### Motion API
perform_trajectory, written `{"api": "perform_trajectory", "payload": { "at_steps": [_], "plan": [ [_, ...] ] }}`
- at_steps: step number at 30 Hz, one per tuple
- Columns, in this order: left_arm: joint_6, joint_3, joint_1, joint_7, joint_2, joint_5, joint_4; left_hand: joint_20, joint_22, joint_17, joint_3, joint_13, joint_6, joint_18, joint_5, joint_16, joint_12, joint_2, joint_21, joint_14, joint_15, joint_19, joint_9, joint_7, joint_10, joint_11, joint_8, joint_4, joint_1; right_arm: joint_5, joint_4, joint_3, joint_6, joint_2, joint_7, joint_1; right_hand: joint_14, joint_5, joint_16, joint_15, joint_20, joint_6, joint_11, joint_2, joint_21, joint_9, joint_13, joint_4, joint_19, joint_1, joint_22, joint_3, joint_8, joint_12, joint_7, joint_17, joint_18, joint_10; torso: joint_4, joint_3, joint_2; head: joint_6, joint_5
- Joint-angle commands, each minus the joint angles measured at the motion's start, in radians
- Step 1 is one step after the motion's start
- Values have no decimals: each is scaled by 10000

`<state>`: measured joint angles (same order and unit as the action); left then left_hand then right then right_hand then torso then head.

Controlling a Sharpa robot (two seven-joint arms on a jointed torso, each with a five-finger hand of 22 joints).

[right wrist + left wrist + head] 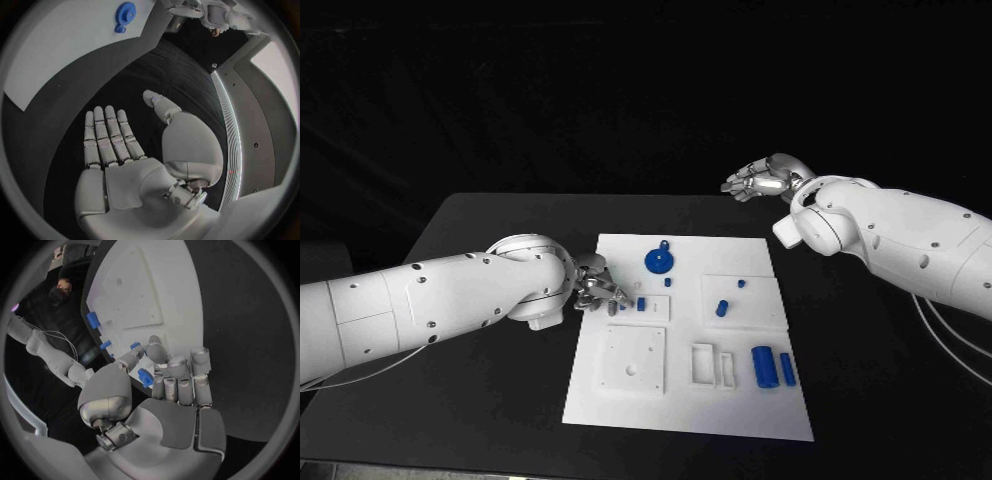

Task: Assemble the parts on the task board

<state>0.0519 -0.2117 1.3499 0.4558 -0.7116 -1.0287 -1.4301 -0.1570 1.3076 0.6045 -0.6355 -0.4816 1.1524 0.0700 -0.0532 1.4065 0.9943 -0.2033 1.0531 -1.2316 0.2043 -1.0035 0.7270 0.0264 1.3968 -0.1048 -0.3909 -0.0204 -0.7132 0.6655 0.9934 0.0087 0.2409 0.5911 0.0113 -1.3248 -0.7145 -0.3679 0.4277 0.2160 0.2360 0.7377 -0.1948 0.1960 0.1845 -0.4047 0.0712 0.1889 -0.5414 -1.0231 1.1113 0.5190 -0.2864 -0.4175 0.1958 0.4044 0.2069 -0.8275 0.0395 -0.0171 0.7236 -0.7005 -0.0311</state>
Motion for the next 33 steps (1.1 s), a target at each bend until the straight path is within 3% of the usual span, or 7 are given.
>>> {"api": "perform_trajectory", "payload": {
  "at_steps": [1, 8, 20, 23, 26, 29, 33],
  "plan": [
    [-711, -22, -41, -215, -14, 463, 15, -1127, 112, -47, -145, 48, -806, 70, 37, -121, -99, -180, -47, 106, -90, 123, -65, -489, -45, 145, 208, 203, -80, 64, -3, 3, -99, 8, 44, 10, 92, -50, 49, 4, 15, -83, -61, 6, -66, 16, -14, 3, 89, -52, 14, -76, -16, 27, 345, -13, -169, 40, -6, 7, 4, 16, 24],
    [-1166, 6, -41, -453, -38, 1125, 28, -1020, 52, -249, -216, 216, -1927, -9, 47, -533, -472, -361, -266, 518, -397, 440, -193, -836, -546, 476, 693, 300, -199, 64, -13, 3, -106, -2, 47, 18, 94, -52, 51, 5, 16, -89, -61, 3, -69, 18, -14, -2, 89, -46, 18, -77, -15, 27, 349, -16, -170, 40, 11, 6, 1, 47, 50],
    [-2356, 66, -39, -1096, -241, 1120, -40, -683, -126, -679, -108, 586, -2566, -199, 54, -1306, -1253, -683, -869, 1202, -715, 1162, 53, -1115, -1359, 764, 609, 544, -679, 64, -17, 3, -107, 6, 54, 30, 99, -61, 57, 6, 16, -99, -62, 6, -76, 23, -14, -12, 89, -33, 27, -83, -13, 26, 357, -22, -170, 42, 17, 5, -1, 114, 149],
    [-2586, 84, -39, -1538, -233, 622, -80, -523, -206, -808, -262, 754, -2580, -332, -142, -1601, -1625, -221, -1238, 1680, -864, 1690, 116, -1199, -1831, 870, 522, -185, -1743, 63, -35, 3, -103, 11, 55, 31, 100, -62, 58, 6, 15, -101, -62, 6, -77, 23, -14, -12, 89, -34, 28, -83, -13, 26, 357, -23, -169, 42, 6, 9, 5, 148, 151],
    [-2999, 84, -38, -2343, -182, 595, -97, -37, -363, -1126, -241, 1110, -2672, -688, -468, -2319, -2429, 140, -1968, 2784, -1438, 2656, 98, -1479, -2851, 1208, 474, -1308, -3021, 61, -56, 3, -96, 21, 64, 31, 100, -63, 60, 6, 15, -102, -62, 5, -79, 24, -14, -13, 88, -34, 30, -83, -13, 26, 358, -25, -169, 43, 7, 9, 8, 181, 161],
    [-3600, 86, -37, -2718, -78, 477, -61, 445, -456, -1504, -226, 1426, -2742, -698, -300, -2977, -3127, 119, -2460, 3404, -1946, 3233, 15, -1603, -3479, 1500, 469, -1840, -3740, 47, -67, 3, -100, 36, 75, 31, 100, -64, 61, 6, 15, -104, -62, 5, -80, 25, -14, -13, 88, -35, 31, -83, -13, 25, 359, -26, -169, 43, 16, 8, 9, 230, 196],
    [-4238, 85, -31, -3404, 103, 305, 47, 589, -439, -1690, -261, 1807, -2826, -603, -117, -3201, -3950, -6, -2565, 3305, -2065, 3173, -151, -1657, -3736, 1788, 601, -2065, -4224, 39, -79, 3, -109, 35, 93, 31, 101, -65, 63, 6, 14, -104, -62, 4, -82, 25, -14, -12, 88, -36, 33, -82, -14, 25, 359, -27, -168, 44, 21, 12, 7, 270, 219]
  ]
}}
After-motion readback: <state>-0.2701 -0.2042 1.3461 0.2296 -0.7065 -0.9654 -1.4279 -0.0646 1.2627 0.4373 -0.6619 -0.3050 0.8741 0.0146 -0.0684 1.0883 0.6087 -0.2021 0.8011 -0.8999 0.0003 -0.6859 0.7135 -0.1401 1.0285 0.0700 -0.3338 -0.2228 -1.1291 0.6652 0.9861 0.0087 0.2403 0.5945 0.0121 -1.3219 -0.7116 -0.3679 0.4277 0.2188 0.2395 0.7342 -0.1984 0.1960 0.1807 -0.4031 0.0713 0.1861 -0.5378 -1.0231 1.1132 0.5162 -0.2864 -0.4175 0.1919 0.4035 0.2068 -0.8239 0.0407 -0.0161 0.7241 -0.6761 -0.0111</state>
